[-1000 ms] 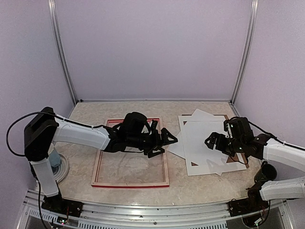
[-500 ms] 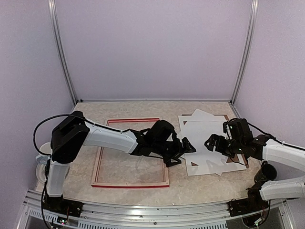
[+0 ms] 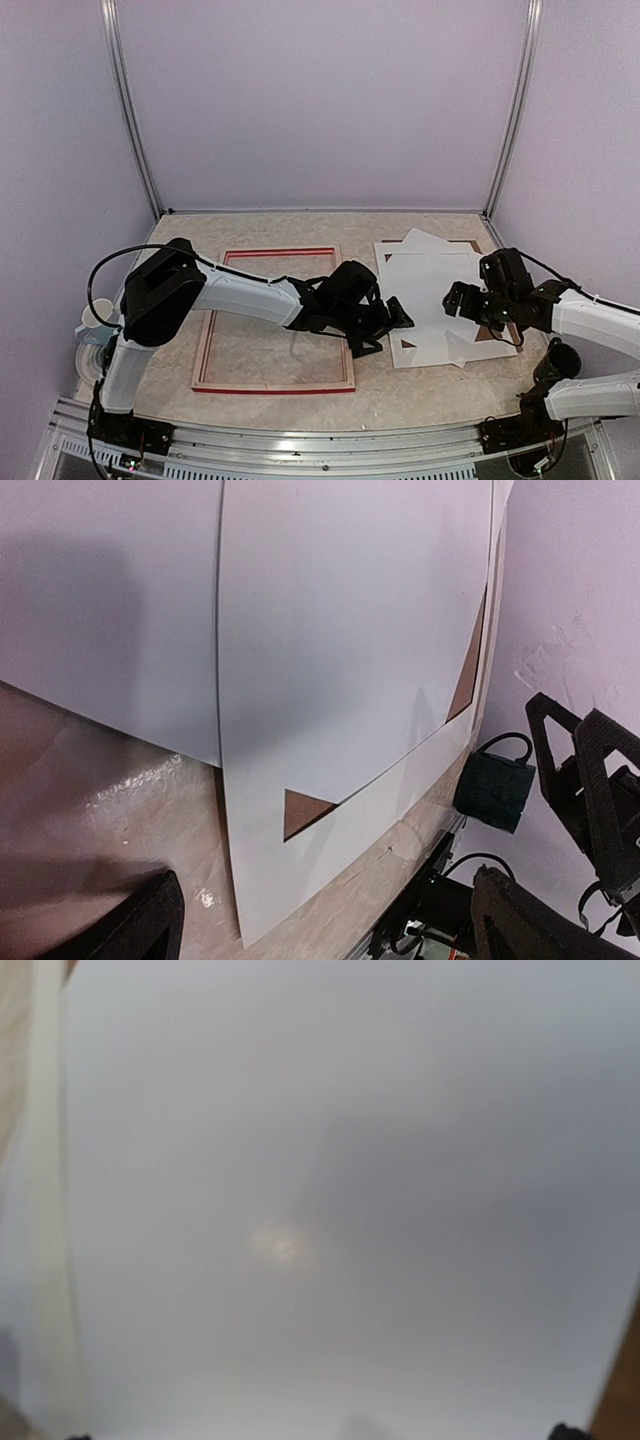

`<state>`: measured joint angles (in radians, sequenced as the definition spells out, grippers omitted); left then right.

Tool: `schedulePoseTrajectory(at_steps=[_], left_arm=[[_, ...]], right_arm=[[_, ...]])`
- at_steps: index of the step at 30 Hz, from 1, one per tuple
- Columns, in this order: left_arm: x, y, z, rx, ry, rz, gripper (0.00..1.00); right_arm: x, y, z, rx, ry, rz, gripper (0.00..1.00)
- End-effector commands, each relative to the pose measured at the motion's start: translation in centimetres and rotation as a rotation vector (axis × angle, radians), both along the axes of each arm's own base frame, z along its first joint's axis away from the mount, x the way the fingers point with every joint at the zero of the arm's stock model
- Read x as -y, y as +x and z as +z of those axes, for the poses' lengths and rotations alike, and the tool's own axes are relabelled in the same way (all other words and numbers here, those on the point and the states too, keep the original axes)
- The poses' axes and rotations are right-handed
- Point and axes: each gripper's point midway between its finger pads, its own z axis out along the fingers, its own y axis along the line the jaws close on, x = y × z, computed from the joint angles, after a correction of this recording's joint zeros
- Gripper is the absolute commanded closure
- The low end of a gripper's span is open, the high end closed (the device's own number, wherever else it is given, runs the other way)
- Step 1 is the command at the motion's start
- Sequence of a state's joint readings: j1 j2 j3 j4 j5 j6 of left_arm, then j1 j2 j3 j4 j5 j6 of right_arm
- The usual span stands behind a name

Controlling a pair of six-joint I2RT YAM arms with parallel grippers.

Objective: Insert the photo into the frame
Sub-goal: Pick up the mat board from the photo.

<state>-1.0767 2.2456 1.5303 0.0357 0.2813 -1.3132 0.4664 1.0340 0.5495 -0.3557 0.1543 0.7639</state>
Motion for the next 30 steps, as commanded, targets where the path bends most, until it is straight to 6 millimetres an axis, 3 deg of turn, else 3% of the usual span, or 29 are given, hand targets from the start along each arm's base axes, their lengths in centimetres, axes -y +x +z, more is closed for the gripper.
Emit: schedulePoseTrajectory(at_steps=[1,9,14,18,30], left_arm=[[0.1,-0.8,-2.5,-0.036,0.049,-0.005,0.01],[0.2,-1.2,-3.0,-0.04,0.039,-0.019,0.01],[0.2,-1.3,-3.3,-0.039,0.035,-0.032,0.01],[-0.3,-1.1,-3.6,-0.046,0.03,-0.031,0.01],[-0.7,-0.8,-3.3,-0.04,0.013,-0.027,0.01]], right_arm=[[3.0,1.3,0.9,0.019,-0.057,-0.115,0.01],[8.4,2.4,0.0,0.002,-0.076,-0.28,0.01],[10.6,3.1,0.1,0.001,-0.102,-0.345,0.01],[11.7,3.5,-0.1,-0.016,-0.139,-0.372,0.01],[12.3,3.5,-5.0,-0.124,-0.173,-0.372,0.01]])
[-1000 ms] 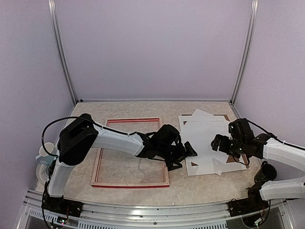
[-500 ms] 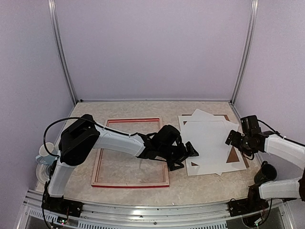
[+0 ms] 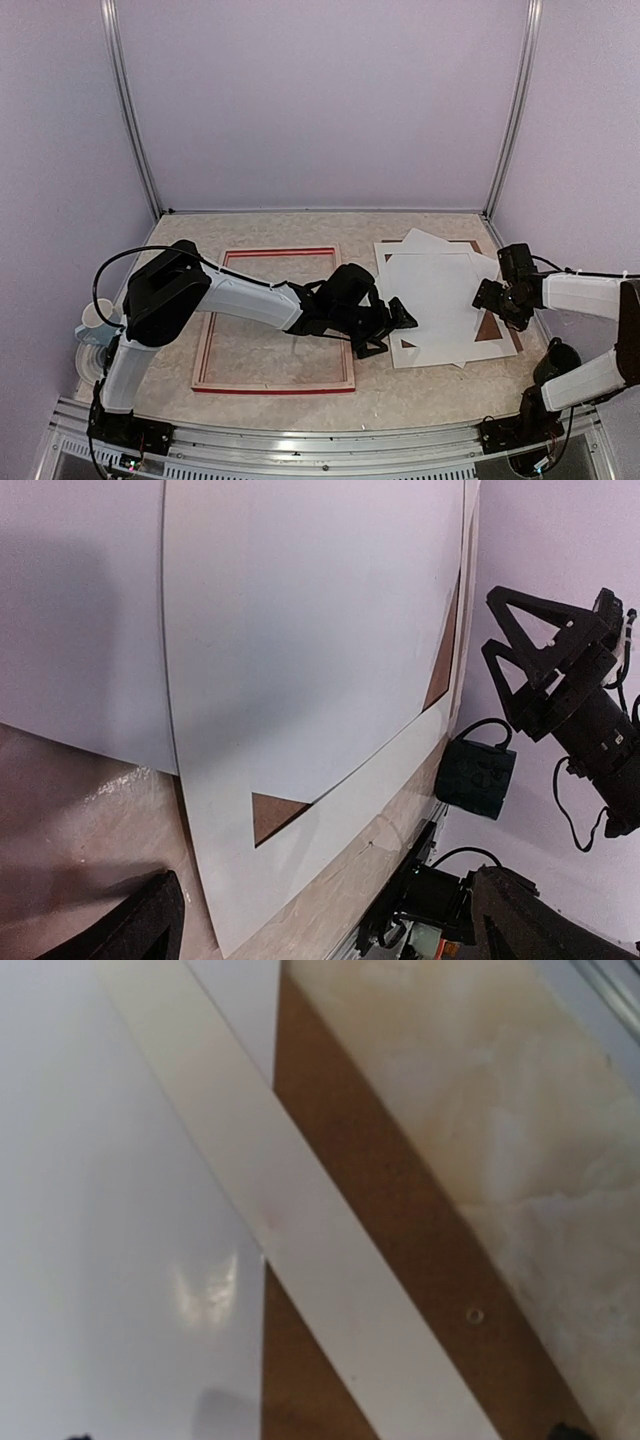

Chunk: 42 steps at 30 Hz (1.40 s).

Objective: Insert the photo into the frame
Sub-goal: Pick up the mat board from the photo.

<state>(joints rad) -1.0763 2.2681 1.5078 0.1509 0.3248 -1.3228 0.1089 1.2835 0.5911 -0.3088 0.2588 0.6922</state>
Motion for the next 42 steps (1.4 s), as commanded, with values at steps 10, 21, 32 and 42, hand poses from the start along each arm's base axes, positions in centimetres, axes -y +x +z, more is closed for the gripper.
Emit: schedulePoseTrajectory(at_steps=[10,21,32,42], left_arm=[[-2.1,-0.1,-3.6,-0.041,0.095,0.019,0.01],[-1.6,0.3,-3.7,-0.043,0.09,0.021,0.01],[-0.7,0.8,-4.0,-0.037,0.076,0.012,0.01],[0.0,1.2,-1.8,0.004,-0.031,0.009,0.12]], right_arm=[[-0.5,0.0,-3.2,-0.037,0.039,0.039,0.01],[-1.3,-0.4,-3.9,-0.04,0.075,0.069,0.01],[-1.5,-0.4,-4.5,-0.054,0.082,0.084,0.01],[-1.6,-0.4,-4.5,-0.052,0.084,0.091,0.01]])
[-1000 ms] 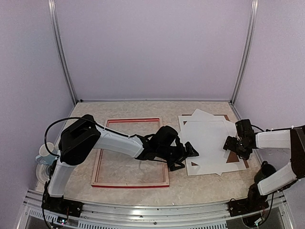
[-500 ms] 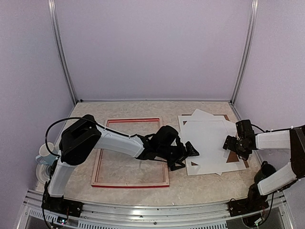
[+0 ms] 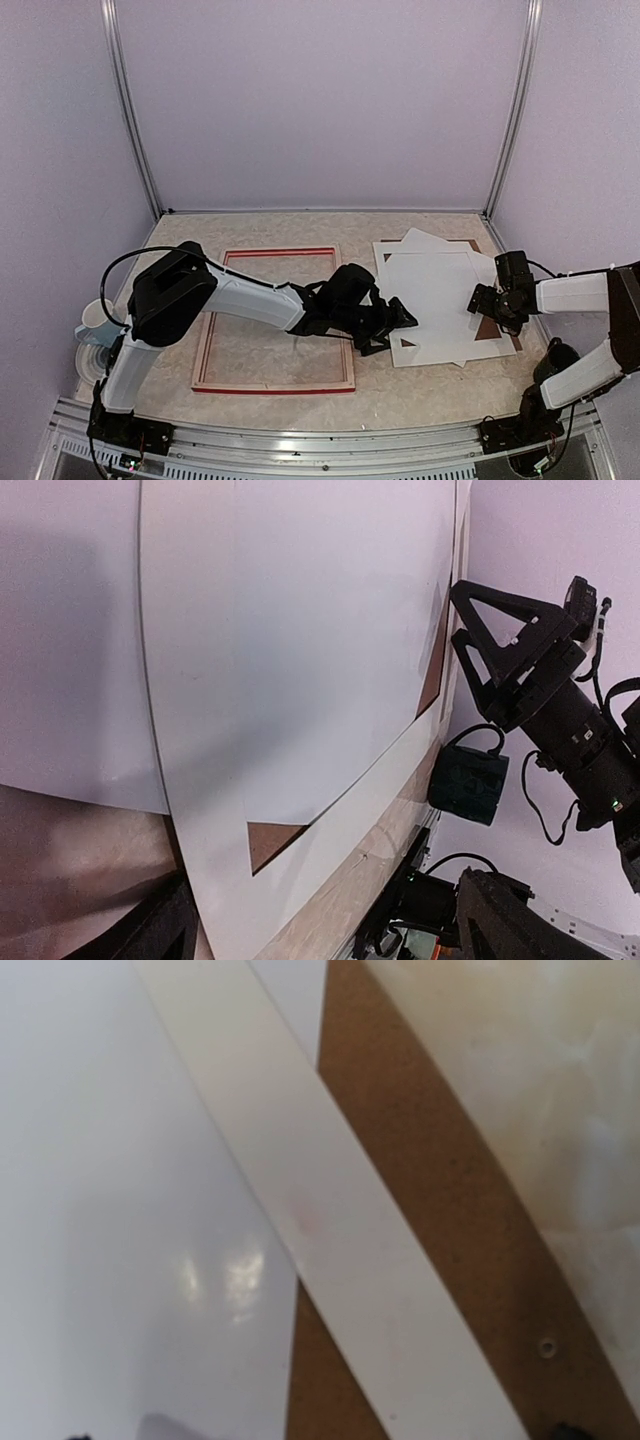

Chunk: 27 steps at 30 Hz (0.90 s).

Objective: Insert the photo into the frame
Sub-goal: Pick up the mat board from the photo.

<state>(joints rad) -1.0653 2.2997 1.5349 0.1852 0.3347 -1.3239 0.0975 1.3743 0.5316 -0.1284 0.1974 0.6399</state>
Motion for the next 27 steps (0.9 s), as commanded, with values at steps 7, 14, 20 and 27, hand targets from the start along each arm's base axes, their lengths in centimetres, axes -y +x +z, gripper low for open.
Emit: schedulePoseTrajectory(at_steps=[7,14,20,27], left_arm=[[-0.4,0.3,0.0,0.05,-0.059,-0.004,0.24],[-0.1,0.4,2.4,0.091,-0.113,-0.013,0.33],[0.0,0.3,3.5,0.119,-0.138,-0.019,0.41],[0.0,0.5,3.6,0.141,-0.154,-0.022,0.6]], right_arm=[[-0.9,-1.4,-1.9,-0.067,0.058,0.033,0.01],[-1.0,-1.4,-1.9,-0.066,0.06,0.037,0.01],[-1.0,-1.4,-2.0,-0.066,0.061,0.04,0.01],[-1.2,-1.3,-1.7,-0.054,0.068,0.05,0.01]])
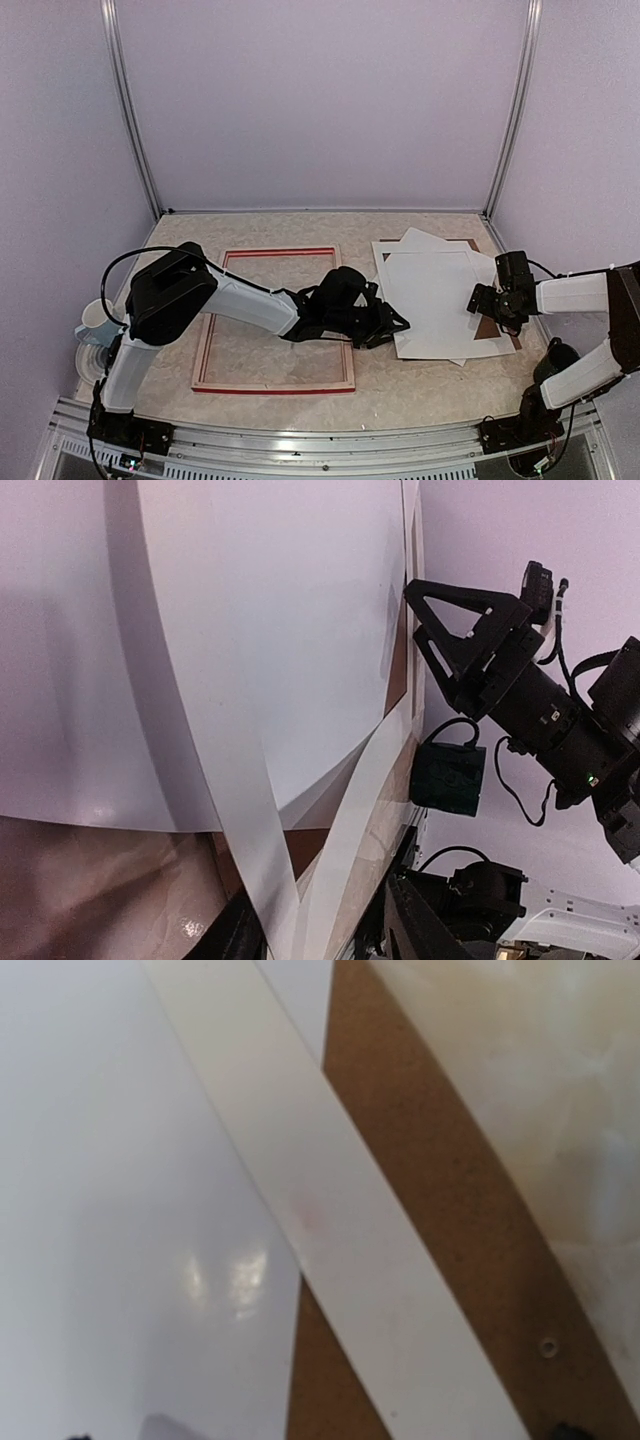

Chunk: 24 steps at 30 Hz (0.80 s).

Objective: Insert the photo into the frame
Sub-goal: Pick up the mat board from the photo.

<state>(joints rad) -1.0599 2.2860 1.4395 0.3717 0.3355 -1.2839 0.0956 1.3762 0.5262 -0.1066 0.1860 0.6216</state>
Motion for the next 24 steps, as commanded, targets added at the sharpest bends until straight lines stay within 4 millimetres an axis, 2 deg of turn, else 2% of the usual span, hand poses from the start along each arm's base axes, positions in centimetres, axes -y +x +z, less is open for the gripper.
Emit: schedulePoseTrajectory(at_steps=[1,8,10,13,21,24], left_arm=[[0.3,0.2,2.9,0.055,-0.067,-0.011,0.63],[0.3,0.1,2.4,0.052,-0.046,-0.019,0.73],[0.3,0.0,2.2,0.052,-0.036,-0.021,0.8],[0.2,0.0,2.1,0.062,-0.022,-0.022,0.85],[0.1,0.4,3.0,0.117,0.007,-0.022,0.93],[-0.3,0.8,3.9,0.148,0.007,-0.013,0.95]], right_arm=[[-1.1,-1.6,-1.7,-0.065,0.069,0.032,0.01],[-1.2,-1.6,-1.0,-0.041,0.073,0.041,0.01],[-1.1,-1.6,-0.7,-0.034,0.07,0.042,0.01],[-1.1,-1.5,0.0,-0.02,0.066,0.044,0.01],[-0.9,-0.7,3.3,0.044,0.042,0.057,0.01],[-0.9,-0.4,4.5,0.064,0.036,0.063,0.01]])
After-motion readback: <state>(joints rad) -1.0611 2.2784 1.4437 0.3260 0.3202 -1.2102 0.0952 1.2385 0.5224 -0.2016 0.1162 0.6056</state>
